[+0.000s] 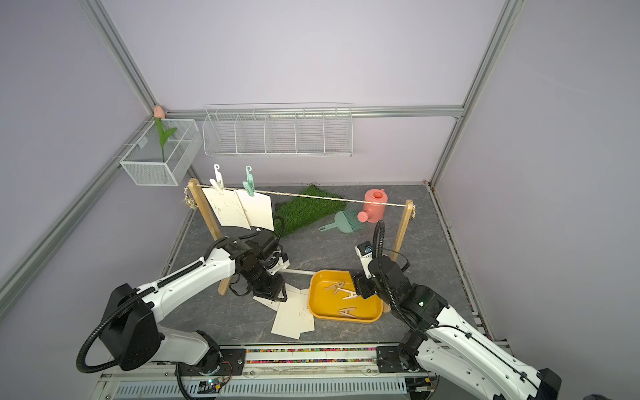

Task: Remove the postcards from the strings
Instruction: Place the postcard on the postcard, then pinch the postcard on the clothesline.

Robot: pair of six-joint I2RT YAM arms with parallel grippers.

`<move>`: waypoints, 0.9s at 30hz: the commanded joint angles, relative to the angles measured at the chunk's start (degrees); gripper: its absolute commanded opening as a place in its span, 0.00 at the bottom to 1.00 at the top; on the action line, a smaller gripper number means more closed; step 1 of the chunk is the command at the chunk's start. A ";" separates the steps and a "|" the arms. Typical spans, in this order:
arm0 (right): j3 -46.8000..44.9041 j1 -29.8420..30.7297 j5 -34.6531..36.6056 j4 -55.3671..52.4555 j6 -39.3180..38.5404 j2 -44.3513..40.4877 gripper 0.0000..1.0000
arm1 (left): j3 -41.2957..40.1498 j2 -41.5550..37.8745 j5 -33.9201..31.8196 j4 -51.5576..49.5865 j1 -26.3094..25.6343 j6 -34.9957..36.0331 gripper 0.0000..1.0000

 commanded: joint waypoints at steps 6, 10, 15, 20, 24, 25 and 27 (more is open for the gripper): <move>0.44 -0.18 -12.74 5.52 -4.04 -1.95 0.75 | -8.85 -8.09 8.18 1.65 0.28 -8.88 0.51; 1.33 -0.05 -13.06 5.17 -4.09 -0.76 0.76 | -14.44 -10.98 9.40 4.69 0.28 -12.50 0.54; 2.39 0.40 -13.76 4.99 -4.00 0.44 0.76 | -20.23 -14.85 9.88 8.37 0.21 -18.81 0.54; 2.92 1.26 -18.65 5.81 -6.83 0.44 0.76 | -19.97 -19.93 11.76 8.57 -1.85 -17.77 0.51; 2.57 2.40 -31.32 8.89 -11.65 0.64 0.76 | -18.88 -23.94 13.91 11.04 -7.50 -16.35 0.53; 2.49 2.67 -34.25 10.12 -11.96 0.54 0.77 | -18.84 -24.70 14.74 12.11 -8.55 -16.13 0.53; 2.86 3.43 -39.33 12.78 -12.92 0.33 0.78 | -18.35 -26.68 15.68 15.26 -11.12 -15.70 0.53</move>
